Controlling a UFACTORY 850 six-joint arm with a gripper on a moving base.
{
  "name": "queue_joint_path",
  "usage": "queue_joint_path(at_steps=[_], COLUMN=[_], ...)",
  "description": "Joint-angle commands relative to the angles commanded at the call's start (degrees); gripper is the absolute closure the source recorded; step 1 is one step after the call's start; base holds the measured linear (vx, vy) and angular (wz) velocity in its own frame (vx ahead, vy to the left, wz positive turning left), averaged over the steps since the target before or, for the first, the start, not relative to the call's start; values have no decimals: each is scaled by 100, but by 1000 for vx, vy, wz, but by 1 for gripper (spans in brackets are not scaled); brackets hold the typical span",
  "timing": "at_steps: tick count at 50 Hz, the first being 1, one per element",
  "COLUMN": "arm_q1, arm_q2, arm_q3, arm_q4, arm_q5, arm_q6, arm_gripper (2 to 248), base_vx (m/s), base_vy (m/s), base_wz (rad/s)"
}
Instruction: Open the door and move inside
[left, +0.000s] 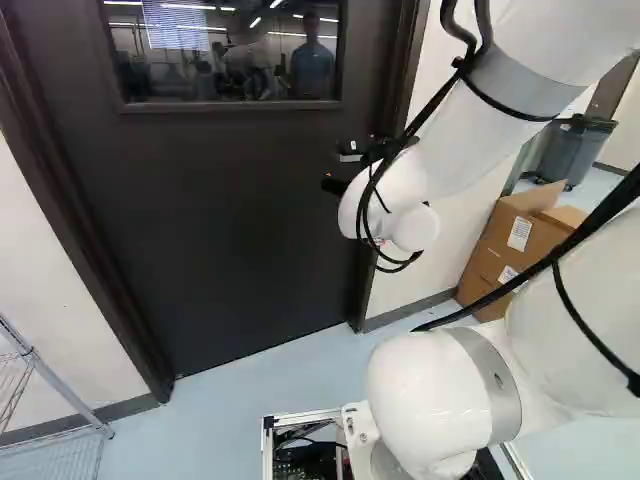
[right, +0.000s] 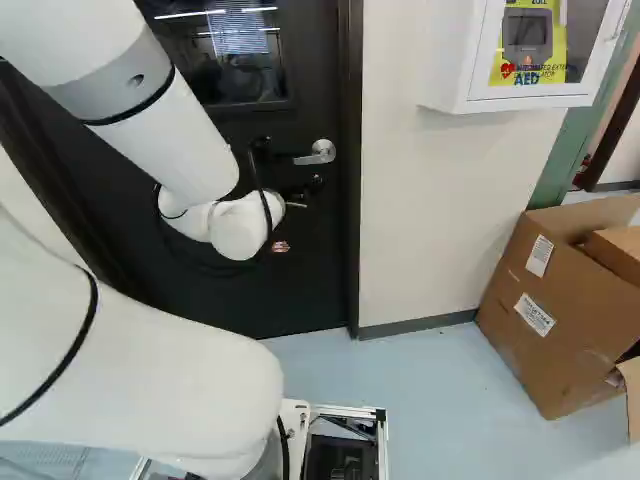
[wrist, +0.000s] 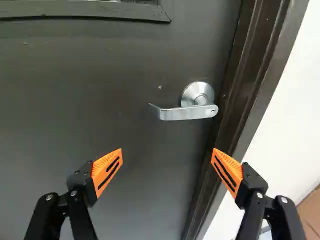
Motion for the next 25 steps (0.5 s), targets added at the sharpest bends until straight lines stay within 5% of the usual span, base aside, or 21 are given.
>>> queue_joint_path(at_steps=[25], arm_q1=[-237], arm_q2=[104], arm_q3=[-243], arm_q4=[-553], arm_q5=[110], arm_q6=[0], arm_gripper=[3], base_vx=[0], base_vy=[0], base_wz=[0])
